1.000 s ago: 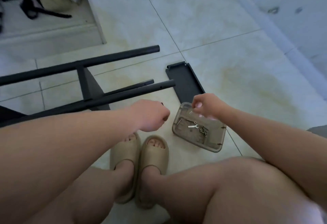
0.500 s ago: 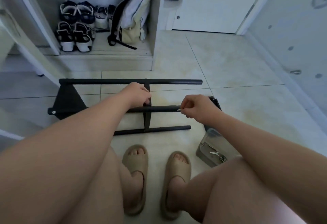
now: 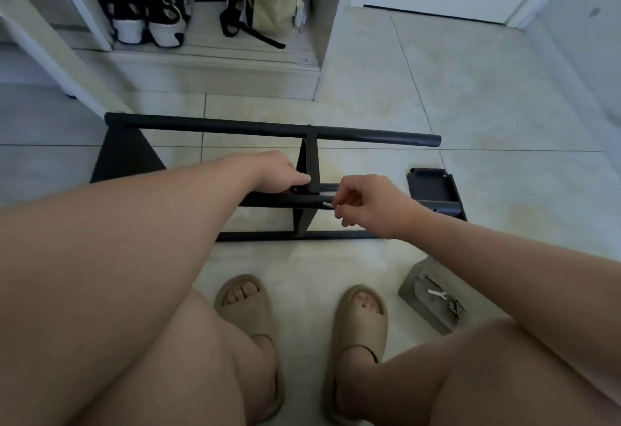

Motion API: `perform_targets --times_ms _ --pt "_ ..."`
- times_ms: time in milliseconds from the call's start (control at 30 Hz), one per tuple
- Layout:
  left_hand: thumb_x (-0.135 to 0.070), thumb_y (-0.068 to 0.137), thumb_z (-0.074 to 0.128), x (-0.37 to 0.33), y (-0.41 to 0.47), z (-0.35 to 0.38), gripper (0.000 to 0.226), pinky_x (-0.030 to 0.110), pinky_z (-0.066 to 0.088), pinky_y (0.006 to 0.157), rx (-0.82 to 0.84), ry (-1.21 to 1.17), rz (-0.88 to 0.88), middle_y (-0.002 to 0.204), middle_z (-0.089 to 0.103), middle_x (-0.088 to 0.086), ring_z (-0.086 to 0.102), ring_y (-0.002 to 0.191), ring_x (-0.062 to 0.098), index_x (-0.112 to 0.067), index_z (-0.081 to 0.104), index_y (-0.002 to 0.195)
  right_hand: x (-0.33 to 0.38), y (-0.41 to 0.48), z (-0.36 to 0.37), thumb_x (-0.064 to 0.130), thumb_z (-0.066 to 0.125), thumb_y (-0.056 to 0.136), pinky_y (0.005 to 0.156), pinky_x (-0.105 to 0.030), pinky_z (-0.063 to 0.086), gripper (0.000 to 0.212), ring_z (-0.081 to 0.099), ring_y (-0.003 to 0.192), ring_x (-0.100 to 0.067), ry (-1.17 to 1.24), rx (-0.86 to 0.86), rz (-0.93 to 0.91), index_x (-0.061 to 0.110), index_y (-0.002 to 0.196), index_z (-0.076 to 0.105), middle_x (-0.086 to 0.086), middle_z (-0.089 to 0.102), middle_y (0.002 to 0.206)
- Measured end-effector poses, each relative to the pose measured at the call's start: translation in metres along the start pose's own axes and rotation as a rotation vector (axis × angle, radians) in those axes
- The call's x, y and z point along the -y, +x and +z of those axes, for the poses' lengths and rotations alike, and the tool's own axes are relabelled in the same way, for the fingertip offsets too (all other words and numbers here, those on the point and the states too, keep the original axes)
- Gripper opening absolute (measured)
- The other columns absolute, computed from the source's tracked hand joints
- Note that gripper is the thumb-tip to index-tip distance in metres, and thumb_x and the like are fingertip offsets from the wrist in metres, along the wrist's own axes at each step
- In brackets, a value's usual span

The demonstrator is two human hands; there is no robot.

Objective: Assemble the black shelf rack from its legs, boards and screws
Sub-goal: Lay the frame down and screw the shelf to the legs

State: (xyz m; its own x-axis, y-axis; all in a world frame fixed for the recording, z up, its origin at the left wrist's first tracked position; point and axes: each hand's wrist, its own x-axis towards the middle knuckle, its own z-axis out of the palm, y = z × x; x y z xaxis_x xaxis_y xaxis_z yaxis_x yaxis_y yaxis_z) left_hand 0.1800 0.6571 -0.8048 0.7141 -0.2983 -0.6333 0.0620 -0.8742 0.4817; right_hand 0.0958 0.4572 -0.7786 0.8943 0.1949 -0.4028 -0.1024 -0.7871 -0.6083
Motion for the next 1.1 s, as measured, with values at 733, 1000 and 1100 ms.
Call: perform_targets --times_ms 733,1000,1100 --pt "-0.053 0.102 0.045 0.001 0.029 0.017 0.05 0.03 0.046 0.069 0.137 -0.138 -0.065 0.073 0.076 0.006 0.061 0.062 0.019 -0.011 0.068 0.111 0.0 0.021 0.038 0.01 0.058 0.097 0.073 -0.046 0.053 0.006 0.062 0.079 -0.032 -0.278 -0.063 -0.166 0.009 0.092 0.061 -0.012 0.069 0.085" --pt "-0.056 0.101 0.044 0.0 0.035 0.013 0.05 0.032 0.041 0.068 0.126 -0.058 -0.073 0.08 0.078 -0.001 0.063 0.072 0.014 -0.016 0.073 0.104 -0.004 0.018 0.046 0.009 0.059 0.096 0.066 -0.039 0.057 0.008 0.071 0.074 -0.014 -0.035 -0.163 -0.016 0.011 0.089 0.062 -0.002 0.07 0.08" --pt "-0.056 0.101 0.043 -0.001 0.036 0.013 0.051 0.032 0.042 0.07 0.125 -0.051 -0.07 0.081 0.078 -0.001 0.062 0.072 0.015 -0.016 0.074 0.101 -0.002 0.019 0.046 0.009 0.059 0.097 0.067 -0.039 0.057 0.008 0.07 0.075 -0.016 -0.019 -0.163 -0.01 0.01 0.09 0.062 -0.003 0.07 0.079"
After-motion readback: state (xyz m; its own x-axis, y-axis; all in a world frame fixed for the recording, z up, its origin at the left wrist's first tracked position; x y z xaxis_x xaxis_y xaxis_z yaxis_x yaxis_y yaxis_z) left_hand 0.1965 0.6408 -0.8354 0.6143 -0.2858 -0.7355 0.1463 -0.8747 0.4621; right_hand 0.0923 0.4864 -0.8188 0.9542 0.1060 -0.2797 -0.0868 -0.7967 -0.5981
